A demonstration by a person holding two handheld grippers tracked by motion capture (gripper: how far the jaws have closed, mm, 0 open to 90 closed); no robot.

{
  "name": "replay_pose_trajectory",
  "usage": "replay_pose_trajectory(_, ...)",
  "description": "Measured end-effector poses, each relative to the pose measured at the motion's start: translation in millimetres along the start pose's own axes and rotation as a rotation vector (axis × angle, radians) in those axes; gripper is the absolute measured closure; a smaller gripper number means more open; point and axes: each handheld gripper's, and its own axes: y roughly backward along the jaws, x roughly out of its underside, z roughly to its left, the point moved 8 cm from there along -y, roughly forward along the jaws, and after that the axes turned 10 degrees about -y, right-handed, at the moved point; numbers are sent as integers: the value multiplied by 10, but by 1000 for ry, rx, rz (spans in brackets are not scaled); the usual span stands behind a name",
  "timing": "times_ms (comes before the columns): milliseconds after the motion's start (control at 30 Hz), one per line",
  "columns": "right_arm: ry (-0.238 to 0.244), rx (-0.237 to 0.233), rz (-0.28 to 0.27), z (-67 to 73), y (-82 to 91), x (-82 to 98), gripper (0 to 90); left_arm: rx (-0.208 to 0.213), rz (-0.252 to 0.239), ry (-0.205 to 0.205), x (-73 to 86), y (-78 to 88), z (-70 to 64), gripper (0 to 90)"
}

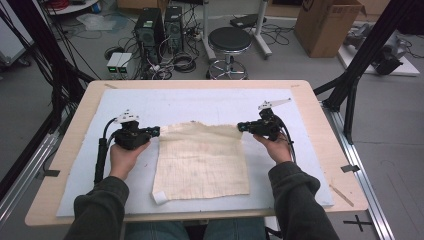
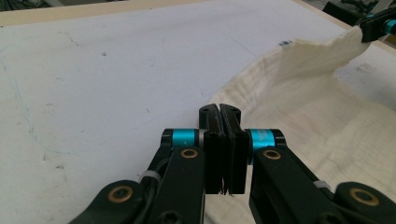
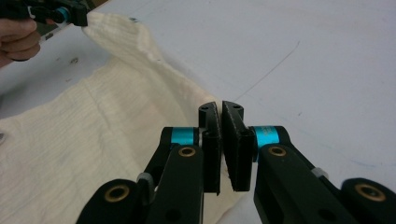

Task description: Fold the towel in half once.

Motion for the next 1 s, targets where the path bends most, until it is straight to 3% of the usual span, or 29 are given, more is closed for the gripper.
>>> replay_pose_trajectory(100, 3, -7, 6, 11, 23, 65, 860, 7, 13, -21, 25, 28, -28, 879)
replay_pose_trajectory(200, 11, -13, 11, 34, 40, 105, 860, 20, -3, -22, 26, 64, -68, 879)
replay_pose_trajectory(433, 20, -30, 17, 103, 66, 188, 860, 38, 11, -33, 147, 141, -125, 879)
replay_pose_trajectory(700, 48, -45, 23, 198, 111, 268, 860, 61, 14, -79, 186, 252, -250, 879)
replay_pose_trajectory(1000, 44, -51, 37, 266, 184, 400, 860, 82, 21, -123, 250, 353, -379, 879)
